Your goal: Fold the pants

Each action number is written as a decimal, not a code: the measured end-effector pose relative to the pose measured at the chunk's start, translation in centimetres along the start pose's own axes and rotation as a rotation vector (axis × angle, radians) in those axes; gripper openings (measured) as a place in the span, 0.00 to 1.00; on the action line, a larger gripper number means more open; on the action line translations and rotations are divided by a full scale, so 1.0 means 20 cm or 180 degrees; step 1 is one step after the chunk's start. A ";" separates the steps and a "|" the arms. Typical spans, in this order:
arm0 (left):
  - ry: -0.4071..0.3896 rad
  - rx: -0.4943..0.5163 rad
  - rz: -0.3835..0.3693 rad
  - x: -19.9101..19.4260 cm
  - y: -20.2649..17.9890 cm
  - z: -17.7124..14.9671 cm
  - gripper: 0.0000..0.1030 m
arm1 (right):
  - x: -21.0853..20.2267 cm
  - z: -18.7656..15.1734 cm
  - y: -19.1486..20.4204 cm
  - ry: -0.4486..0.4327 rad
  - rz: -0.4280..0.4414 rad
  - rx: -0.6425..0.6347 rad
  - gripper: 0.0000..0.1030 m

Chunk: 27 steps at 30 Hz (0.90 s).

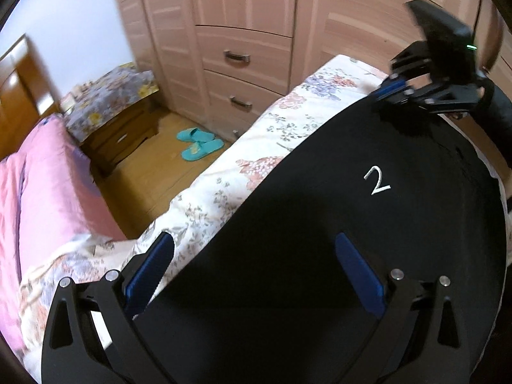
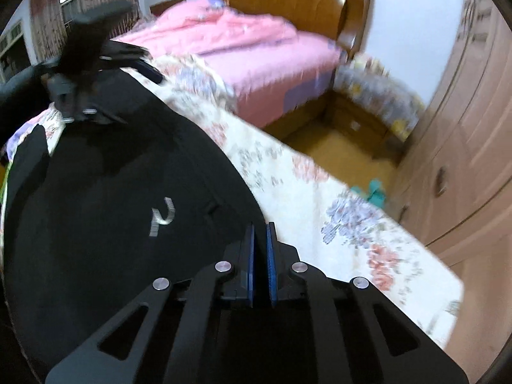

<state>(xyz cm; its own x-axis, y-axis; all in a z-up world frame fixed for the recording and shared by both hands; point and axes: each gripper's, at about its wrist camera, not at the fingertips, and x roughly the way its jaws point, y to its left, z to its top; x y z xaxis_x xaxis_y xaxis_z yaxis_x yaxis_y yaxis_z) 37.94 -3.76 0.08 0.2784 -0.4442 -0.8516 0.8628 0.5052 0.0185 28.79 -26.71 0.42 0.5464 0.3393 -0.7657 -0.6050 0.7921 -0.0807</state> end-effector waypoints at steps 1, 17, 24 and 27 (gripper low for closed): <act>0.0011 0.0040 -0.0070 0.01 0.01 0.00 0.97 | -0.07 -0.01 0.05 -0.0106 -0.0081 -0.0030 0.09; 0.0015 0.0045 -0.0227 -0.13 -0.04 -0.09 0.11 | -0.26 -0.06 0.29 -0.0244 -0.0404 0.0039 0.09; -0.0250 0.0489 0.0816 -0.58 -0.58 -0.22 0.11 | -0.56 -0.15 0.46 -0.0494 -0.0522 0.0101 0.09; -0.0319 0.0571 0.1017 -0.75 -0.88 -0.36 0.11 | -0.73 -0.25 0.61 -0.0627 -0.0491 0.0097 0.09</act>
<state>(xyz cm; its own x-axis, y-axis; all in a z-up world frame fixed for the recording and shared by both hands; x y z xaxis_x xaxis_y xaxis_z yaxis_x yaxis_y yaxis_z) 15.57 -0.64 8.63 0.5776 -0.3598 -0.7328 0.7835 0.4964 0.3738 10.53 -24.61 7.35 0.7350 0.3032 -0.6065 -0.4897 0.8561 -0.1654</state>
